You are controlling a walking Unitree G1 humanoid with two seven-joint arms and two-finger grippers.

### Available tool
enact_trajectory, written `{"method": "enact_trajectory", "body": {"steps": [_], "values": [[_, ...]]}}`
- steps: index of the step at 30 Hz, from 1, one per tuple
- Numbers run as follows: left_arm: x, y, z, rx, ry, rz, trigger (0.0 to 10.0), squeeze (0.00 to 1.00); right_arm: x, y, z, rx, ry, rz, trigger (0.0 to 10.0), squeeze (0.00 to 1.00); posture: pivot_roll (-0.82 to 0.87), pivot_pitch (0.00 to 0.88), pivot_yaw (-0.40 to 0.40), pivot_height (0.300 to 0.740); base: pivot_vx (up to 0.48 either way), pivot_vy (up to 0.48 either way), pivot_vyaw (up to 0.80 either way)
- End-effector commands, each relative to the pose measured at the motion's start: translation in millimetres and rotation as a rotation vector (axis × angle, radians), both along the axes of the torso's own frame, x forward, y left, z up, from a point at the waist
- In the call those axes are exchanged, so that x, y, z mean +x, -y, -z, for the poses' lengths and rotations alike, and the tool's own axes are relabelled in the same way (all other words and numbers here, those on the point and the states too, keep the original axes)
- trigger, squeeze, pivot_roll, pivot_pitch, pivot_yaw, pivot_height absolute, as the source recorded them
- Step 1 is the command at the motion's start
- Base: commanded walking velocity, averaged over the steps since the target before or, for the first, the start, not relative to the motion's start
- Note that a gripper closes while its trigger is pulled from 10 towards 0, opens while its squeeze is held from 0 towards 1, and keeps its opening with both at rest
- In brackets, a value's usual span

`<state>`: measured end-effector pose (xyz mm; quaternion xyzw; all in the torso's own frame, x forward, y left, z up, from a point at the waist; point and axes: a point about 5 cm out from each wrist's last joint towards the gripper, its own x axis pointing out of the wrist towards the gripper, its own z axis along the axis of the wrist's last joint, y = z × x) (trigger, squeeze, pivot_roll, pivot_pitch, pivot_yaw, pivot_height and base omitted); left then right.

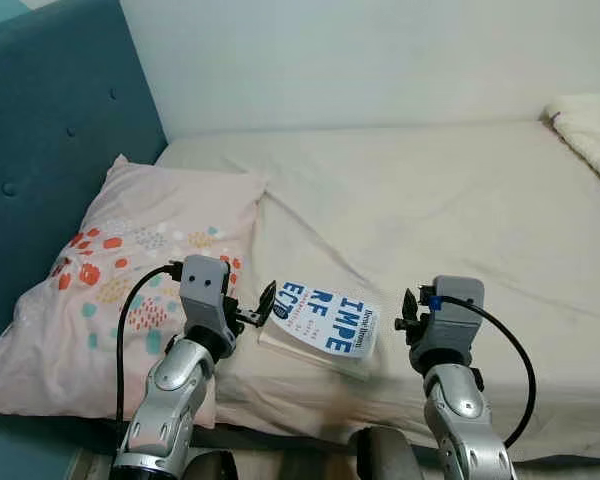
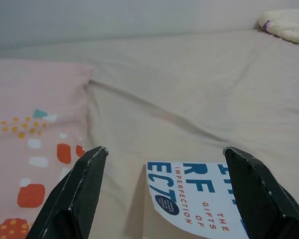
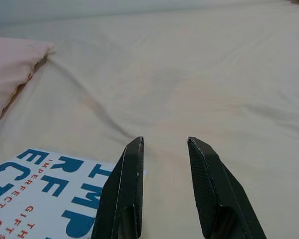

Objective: Clean up the room

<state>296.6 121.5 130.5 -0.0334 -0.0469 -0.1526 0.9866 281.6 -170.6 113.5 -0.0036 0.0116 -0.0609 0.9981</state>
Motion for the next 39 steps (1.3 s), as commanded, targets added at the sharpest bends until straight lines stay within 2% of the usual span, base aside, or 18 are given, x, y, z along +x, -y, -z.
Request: {"method": "enact_trajectory", "body": {"steps": [1, 10, 11, 12, 13, 14, 16, 17, 19, 20, 22, 31, 32, 33, 34, 35, 38, 39], "values": [[-2.5, -9.3, 4, 0.016, -0.019, -0.018, 10.0, 0.0, 0.9, -3.6, 0, 0.023, -0.011, -0.016, 10.0, 0.0, -0.01, 0.091, 0.043, 0.592, 0.0, 0.0, 0.0], [-0.2, -18.5, 10, 0.072, -0.041, -0.074, 10.0, 0.0, 15.2, 0.5, 8, 0.014, -0.109, -0.052, 10.0, 0.0, -0.01, 0.107, 0.027, 0.592, 0.0, 0.0, 0.0], [-0.3, -21.9, 11, 0.056, -0.051, -0.091, 10.0, 0.0, 19.2, 2.9, 13, 0.072, -0.134, -0.039, 10.0, 0.0, -0.01, 0.115, 0.027, 0.592, 0.0, 0.0, 0.0], [-1.1, -24.9, 11, 0.047, -0.058, -0.105, 10.0, 0.0, 24.2, 7.5, 19, 0.119, -0.166, -0.005, 10.0, 0.17, 0.0, 0.118, 0.025, 0.592, 0.0, 0.0, 0.0], [-1.1, -24.9, 11, 0.047, -0.058, -0.105, 10.0, 0.0, 24.2, 7.5, 19, 0.119, -0.166, -0.005, 10.0, 0.17, 0.0, 0.118, 0.025, 0.592, 0.0, 0.0, 0.0], [-2.2, -27.0, 10, 0.042, -0.062, -0.114, 10.0, 0.0, 28.6, 11.3, 23, 0.161, -0.187, 0.022, 10.0, 1.0, 0.01, 0.123, 0.021, 0.592, 0.0, 0.0, 0.0], [-3.4, -28.3, 10, 0.04, -0.063, -0.118, 10.0, 0.0, 32.0, 13.8, 26, 0.208, -0.198, 0.041, 10.0, 1.0, 0.01, 0.123, 0.021, 0.592, 0.0, 0.0, 0.0], [-6.7, -29.9, 10, 0.042, -0.06, -0.121, 10.0, 0.0, 40.5, 21.0, 29, 0.294, -0.216, 0.078, 10.0, 1.0, 0.01, 0.129, 0.017, 0.592, 0.0, 0.0, 0.0], [-6.7, -29.9, 10, 0.042, -0.06, -0.121, 10.0, 0.0, 40.5, 21.0, 29, 0.294, -0.216, 0.078, 10.0, 1.0, 0.01, 0.129, 0.017, 0.592, 0.0, 0.0, 0.0], [-9.9, -32.5, 9, 0.045, -0.058, -0.127, 10.0, 0.0, 47.8, 26.4, 31, 0.368, -0.241, 0.1, 10.0, 1.0, 0.03, 0.14, 0.006, 0.592, 0.0, 0.0, 0.0], [-11.5, -34.6, 9, 0.049, -0.057, -0.131, 10.0, 0.0, 50.9, 27.6, 30, 0.389, -0.248, 0.093, 10.0, 1.0, 0.04, 0.145, 0.001, 0.592, 0.0, 0.0, 0.0], [-13.5, -45.6, 10, 0.09, -0.074, -0.165, 10.0, 0.0, 63.6, 39.9, 27, 0.332, -0.257, 0.082, 10.0, 0.96, 0.06, 0.174, -0.003, 0.592, 0.0, 0.0, 0.0], [-13.7, -47.1, 10, 0.093, -0.075, -0.168, 10.0, 0.0, 66.5, 42.4, 28, 0.349, -0.275, 0.085, 10.0, 0.56, 0.06, 0.177, -0.003, 0.592, 0.0, 0.0, 0.0], [-14.4, -48.1, 10, 0.096, -0.076, -0.169, 10.0, 0.0, 68.3, 43.3, 30, 0.379, -0.304, 0.08, 10.0, 0.1, 0.07, 0.182, -0.003, 0.592, 0.0, 0.0, 0.0], [-14.4, -48.1, 10, 0.096, -0.076, -0.169, 10.0, 0.0, 68.3, 43.3, 30, 0.379, -0.304, 0.08, 10.0, 0.1, 0.07, 0.182, -0.003, 0.592, 0.0, 0.0, 0.0], [-15.2, -48.5, 9, 0.097, -0.076, -0.169, 10.0, 0.0, 69.0, 43.3, 33, 0.403, -0.331, 0.074, 10.0, 0.0, 0.07, 0.183, -0.003, 0.592, 0.0, 0.0, 0.0], [-16.9, -49.9, 8, 0.101, -0.076, -0.169, 10.0, 0.0, 68.8, 41.9, 38, 0.489, -0.375, 0.061, 10.0, 0.0, 0.08, 0.189, -0.005, 0.592, 0.0, 0.0, 0.0], [-17.6, -50.7, 7, 0.102, -0.076, -0.169, 10.0, 0.0, 68.3, 42.2, 41, 0.538, -0.385, 0.068, 10.0, 0.06, 0.08, 0.191, -0.006, 0.592, 0.0, 0.0, 0.0]]}}
